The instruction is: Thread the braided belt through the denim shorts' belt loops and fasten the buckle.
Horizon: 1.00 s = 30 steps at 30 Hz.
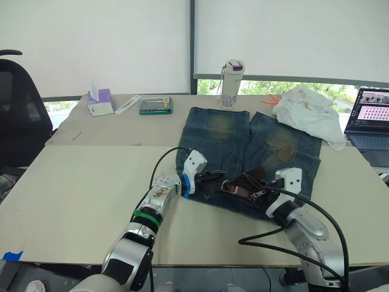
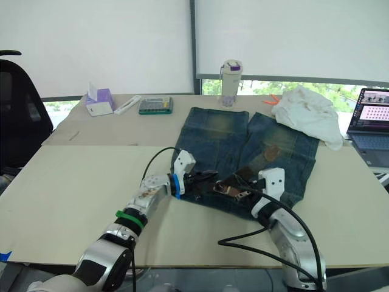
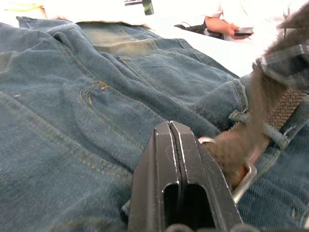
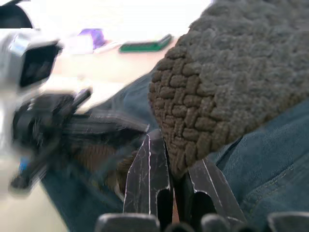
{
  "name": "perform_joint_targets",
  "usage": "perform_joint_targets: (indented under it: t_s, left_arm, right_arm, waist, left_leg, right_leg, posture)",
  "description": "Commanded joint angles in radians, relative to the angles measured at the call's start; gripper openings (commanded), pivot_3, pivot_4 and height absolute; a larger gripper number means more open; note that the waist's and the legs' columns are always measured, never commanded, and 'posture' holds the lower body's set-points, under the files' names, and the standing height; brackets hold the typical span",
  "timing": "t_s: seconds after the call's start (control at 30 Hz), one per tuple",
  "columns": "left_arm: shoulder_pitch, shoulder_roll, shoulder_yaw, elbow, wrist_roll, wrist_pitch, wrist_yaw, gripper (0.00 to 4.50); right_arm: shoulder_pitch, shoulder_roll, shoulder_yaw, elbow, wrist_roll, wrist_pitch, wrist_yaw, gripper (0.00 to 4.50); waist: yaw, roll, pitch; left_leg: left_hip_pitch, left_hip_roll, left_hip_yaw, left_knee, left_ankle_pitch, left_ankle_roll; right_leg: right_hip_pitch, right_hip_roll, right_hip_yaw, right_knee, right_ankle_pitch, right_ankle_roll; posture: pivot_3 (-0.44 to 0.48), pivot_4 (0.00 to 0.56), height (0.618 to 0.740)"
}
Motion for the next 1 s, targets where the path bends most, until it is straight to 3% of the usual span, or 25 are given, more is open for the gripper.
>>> perform_joint_targets:
  t_s: [0.03, 0.3, 1.0]
  left_arm:
    - [-0.034, -0.007, 0.014, 0.025, 0.010, -0.042, -0.019, 0.01]
    - [-0.044, -0.002, -0.011, 0.067, 0.058, -0.075, -0.075, 0.01]
    - [-0.057, -0.022, 0.002, 0.103, 0.076, -0.107, -0.153, 0.01]
  right_arm:
    - [-0.002, -0.059, 0.027, 0.082, -0.071, -0.202, 0.105, 0.00]
    - [-0.055, -0.096, 0.011, 0.229, -0.073, -0.324, 0.175, 0.00]
    - [-0.083, -0.122, 0.046, 0.327, -0.148, -0.438, 0.187, 0.00]
  waist:
    - [-0.001, 0.000, 0.000]
    - [0.000, 0.000, 0.000]
    - [0.003, 0.000, 0.000]
  left_leg:
    - [0.000, 0.000, 0.000, 0.000, 0.000, 0.000]
    - [0.001, 0.000, 0.000, 0.001, 0.000, 0.000]
    - [0.001, 0.000, -0.001, 0.002, 0.000, 0.000]
  right_leg:
    - [0.000, 0.000, 0.000, 0.000, 0.000, 0.000]
    - [0.001, -0.001, 0.000, 0.001, 0.000, 0.000]
    - [0.002, -0.001, 0.000, 0.002, 0.000, 0.000]
  posture:
    - [0.000, 0.150, 0.740]
    - [0.000, 0.150, 0.740]
    - [0.000, 0.150, 0.740]
